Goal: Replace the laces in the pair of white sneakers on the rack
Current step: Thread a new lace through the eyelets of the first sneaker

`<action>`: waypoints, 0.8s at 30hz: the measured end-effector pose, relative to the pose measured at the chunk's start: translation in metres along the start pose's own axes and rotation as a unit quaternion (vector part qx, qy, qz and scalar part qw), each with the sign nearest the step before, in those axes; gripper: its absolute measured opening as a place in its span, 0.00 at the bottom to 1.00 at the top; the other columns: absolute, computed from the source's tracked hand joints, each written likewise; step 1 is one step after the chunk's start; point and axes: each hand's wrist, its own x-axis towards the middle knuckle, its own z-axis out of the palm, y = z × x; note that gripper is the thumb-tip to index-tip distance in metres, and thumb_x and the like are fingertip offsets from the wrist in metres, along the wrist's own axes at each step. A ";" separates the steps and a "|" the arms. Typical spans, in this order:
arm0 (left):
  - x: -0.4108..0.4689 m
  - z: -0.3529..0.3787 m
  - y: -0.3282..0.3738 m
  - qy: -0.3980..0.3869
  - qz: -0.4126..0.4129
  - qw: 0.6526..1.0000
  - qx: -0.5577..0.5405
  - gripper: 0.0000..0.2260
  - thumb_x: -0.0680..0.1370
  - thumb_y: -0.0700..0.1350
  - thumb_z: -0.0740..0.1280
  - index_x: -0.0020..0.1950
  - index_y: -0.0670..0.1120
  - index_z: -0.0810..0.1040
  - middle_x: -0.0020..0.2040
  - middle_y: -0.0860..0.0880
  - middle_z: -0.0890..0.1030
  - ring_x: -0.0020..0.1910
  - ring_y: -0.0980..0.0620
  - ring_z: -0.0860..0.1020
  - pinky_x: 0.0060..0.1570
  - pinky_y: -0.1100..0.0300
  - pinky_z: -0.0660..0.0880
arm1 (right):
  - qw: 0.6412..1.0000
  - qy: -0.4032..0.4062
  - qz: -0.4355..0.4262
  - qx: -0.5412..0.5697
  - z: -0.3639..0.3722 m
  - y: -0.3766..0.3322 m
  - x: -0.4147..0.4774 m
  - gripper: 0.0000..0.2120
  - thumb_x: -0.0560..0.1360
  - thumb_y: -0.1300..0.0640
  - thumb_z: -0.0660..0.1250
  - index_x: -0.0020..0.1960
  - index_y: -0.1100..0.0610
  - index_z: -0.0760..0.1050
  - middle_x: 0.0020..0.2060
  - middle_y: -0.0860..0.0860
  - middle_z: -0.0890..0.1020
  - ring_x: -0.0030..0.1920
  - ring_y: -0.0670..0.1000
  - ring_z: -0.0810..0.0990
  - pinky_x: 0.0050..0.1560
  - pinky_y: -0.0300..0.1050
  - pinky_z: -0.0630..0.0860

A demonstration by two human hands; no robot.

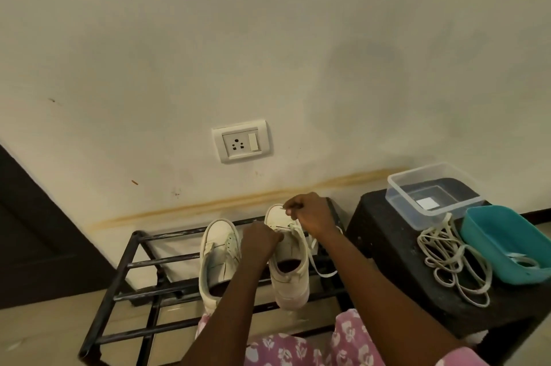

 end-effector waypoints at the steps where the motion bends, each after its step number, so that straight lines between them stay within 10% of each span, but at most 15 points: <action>1: 0.000 0.000 -0.003 0.016 -0.001 1.000 -0.007 0.15 0.74 0.44 0.67 0.37 0.32 0.79 0.24 0.49 0.69 0.26 0.52 0.70 0.24 0.66 0.62 | 0.999 -0.010 -0.005 -0.032 0.009 0.005 0.001 0.08 0.72 0.69 0.68 0.50 0.64 0.82 0.47 0.59 0.84 0.42 0.48 0.81 0.44 0.32 0.75; 5: 0.004 0.005 -0.015 0.031 -0.019 0.997 -0.065 0.21 0.76 0.44 0.65 0.24 0.47 0.66 0.23 0.50 0.66 0.25 0.54 0.65 0.28 0.65 0.62 | 0.991 -0.020 -0.007 -0.135 0.036 0.020 0.003 0.09 0.75 0.63 0.67 0.53 0.59 0.82 0.51 0.57 0.83 0.53 0.54 0.80 0.53 0.44 0.76; 13: 0.012 -0.006 -0.027 -0.039 -0.158 0.923 -0.350 0.07 0.72 0.32 0.63 0.34 0.37 0.73 0.29 0.42 0.74 0.27 0.48 0.75 0.23 0.63 0.74 | 0.971 -0.019 -0.031 -0.236 0.052 0.037 0.003 0.12 0.77 0.64 0.61 0.54 0.58 0.81 0.51 0.57 0.82 0.53 0.57 0.78 0.54 0.47 0.74; 24: 0.021 -0.007 -0.024 -0.048 -0.186 0.915 -0.353 0.07 0.72 0.31 0.62 0.35 0.37 0.73 0.32 0.41 0.76 0.30 0.46 0.77 0.29 0.57 0.75 | 0.963 0.000 -0.034 -0.268 0.058 0.039 -0.002 0.12 0.78 0.60 0.59 0.56 0.55 0.79 0.53 0.53 0.81 0.60 0.57 0.73 0.59 0.50 0.66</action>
